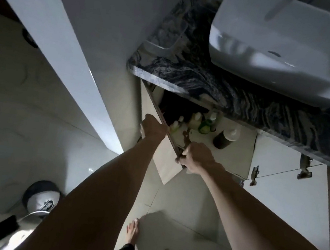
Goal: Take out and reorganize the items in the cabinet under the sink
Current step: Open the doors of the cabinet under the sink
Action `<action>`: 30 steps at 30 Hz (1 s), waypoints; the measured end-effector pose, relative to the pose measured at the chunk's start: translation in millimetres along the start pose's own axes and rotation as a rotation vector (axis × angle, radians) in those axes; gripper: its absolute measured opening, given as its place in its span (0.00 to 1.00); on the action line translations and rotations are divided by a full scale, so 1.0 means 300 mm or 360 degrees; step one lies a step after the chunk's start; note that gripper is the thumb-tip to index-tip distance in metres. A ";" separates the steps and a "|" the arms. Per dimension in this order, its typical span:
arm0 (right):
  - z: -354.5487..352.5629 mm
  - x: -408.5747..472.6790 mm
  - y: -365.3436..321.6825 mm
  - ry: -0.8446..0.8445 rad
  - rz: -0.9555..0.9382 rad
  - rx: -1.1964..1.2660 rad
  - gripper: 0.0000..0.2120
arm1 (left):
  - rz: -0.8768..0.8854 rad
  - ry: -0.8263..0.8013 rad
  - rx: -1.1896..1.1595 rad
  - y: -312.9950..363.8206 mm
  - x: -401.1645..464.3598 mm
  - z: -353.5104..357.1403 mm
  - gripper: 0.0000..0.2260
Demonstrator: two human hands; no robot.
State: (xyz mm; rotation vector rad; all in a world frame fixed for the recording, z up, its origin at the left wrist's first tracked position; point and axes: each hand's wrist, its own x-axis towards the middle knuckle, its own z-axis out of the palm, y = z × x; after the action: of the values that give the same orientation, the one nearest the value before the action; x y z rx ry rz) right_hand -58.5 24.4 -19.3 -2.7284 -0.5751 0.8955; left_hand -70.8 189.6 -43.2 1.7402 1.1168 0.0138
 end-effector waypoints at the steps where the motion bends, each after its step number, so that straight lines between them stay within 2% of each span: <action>1: 0.015 -0.014 -0.030 -0.0057 -0.0016 0.0047 0.17 | -0.0135 -0.0062 -0.0120 -0.022 -0.013 -0.028 0.14; 6: 0.120 -0.035 -0.198 -0.0444 0.0052 0.0438 0.13 | -0.0225 -0.0334 -0.0118 -0.084 -0.020 -0.195 0.09; 12: 0.246 -0.029 -0.447 -0.0601 0.0096 0.0706 0.10 | -0.0282 -0.0405 0.0137 -0.100 0.041 -0.364 0.05; 16: 0.317 -0.005 -0.613 -0.0532 0.0064 0.0673 0.09 | -0.0291 -0.0331 0.0235 -0.137 0.105 -0.463 0.05; 20: 0.353 0.021 -0.730 -0.0387 -0.0111 0.0341 0.11 | -0.0305 -0.0278 0.0274 -0.162 0.172 -0.522 0.07; 24: 0.367 0.033 -0.814 -0.0249 -0.0178 0.0405 0.13 | -0.0190 -0.0158 0.0524 -0.144 0.192 -0.569 0.02; 27: 0.391 0.032 -0.856 -0.0170 -0.0221 0.0402 0.16 | -0.0080 -0.0101 0.0756 -0.128 0.190 -0.593 0.06; 30: 0.410 0.035 -0.872 -0.0181 -0.0240 0.0341 0.14 | -0.0030 -0.0062 0.0907 -0.139 0.197 -0.598 0.01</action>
State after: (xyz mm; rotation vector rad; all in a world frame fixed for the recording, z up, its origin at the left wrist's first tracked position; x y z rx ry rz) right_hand -202.9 274.2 -39.7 -2.4213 -0.6555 1.0150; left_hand -151.5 363.2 -16.4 2.2163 1.1804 -0.3820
